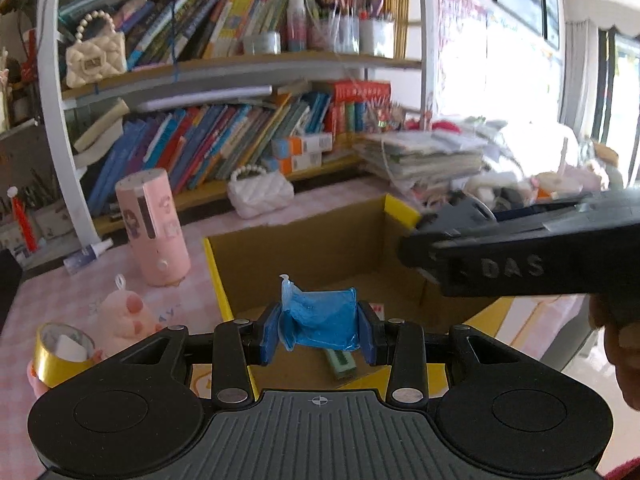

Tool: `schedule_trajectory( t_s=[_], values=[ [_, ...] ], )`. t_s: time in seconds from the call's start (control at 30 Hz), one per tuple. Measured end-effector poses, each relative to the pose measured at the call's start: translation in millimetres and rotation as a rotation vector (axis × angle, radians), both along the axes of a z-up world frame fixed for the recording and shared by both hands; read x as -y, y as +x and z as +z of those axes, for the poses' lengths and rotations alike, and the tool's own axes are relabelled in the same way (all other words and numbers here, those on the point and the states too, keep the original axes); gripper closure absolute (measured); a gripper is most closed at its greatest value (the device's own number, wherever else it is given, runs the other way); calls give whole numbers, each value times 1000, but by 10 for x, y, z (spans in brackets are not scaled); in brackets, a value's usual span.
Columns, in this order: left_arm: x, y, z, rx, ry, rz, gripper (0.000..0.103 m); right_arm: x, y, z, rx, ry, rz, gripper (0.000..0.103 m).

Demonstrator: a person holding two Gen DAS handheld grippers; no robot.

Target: Organize objects

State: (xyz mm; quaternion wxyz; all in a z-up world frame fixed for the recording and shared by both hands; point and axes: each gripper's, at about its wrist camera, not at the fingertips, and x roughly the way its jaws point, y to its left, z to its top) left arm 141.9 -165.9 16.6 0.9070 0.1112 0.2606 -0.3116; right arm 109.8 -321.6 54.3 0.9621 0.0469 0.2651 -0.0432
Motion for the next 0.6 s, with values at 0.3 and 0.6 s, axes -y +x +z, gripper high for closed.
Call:
schedule_trajectory(
  t_s=[0.3,0.6],
  values=[
    [300,204,-255,-49,92,24,66,-14,535,-230,-68,11,120,38],
    [489,332,-371,-87,110,35,61,108,885,-512,-174,47,159,38]
  ],
)
